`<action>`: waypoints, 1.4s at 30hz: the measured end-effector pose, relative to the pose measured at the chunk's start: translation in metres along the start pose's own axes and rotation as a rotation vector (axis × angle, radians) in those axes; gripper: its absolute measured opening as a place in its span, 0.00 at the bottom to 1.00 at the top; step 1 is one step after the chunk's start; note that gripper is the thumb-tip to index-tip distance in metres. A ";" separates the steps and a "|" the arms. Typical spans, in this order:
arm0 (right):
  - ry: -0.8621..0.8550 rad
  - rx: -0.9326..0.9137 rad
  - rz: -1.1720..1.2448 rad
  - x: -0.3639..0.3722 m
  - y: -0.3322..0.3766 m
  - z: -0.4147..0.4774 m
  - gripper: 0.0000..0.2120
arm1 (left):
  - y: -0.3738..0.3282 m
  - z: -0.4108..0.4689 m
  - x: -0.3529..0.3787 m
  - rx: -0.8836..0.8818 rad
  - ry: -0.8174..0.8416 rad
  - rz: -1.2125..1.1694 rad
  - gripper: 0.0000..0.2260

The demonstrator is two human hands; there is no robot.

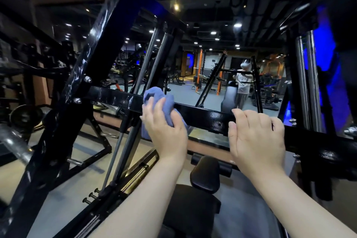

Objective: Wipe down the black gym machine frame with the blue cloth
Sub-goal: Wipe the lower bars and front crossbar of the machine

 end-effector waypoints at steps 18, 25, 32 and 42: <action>-0.052 -0.021 0.022 -0.002 -0.001 0.000 0.20 | -0.035 -0.025 0.011 0.156 0.072 0.020 0.20; -0.058 -0.029 0.043 -0.001 0.001 0.001 0.20 | -0.031 -0.013 0.002 0.457 0.165 0.055 0.20; -0.026 -0.005 0.048 0.000 0.001 -0.002 0.21 | -0.017 -0.012 0.005 0.066 0.053 0.016 0.19; 0.019 0.006 0.053 0.001 0.001 -0.002 0.21 | 0.002 0.010 -0.011 0.154 0.126 0.040 0.21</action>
Point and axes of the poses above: each hand's wrist, its own z-axis towards the middle knuckle, its own x-axis out of the palm, y = z × x, the point moved 10 cm from there along z, towards the middle knuckle, and after that the axes turned 13 degrees about z, right-handed, at the moved point
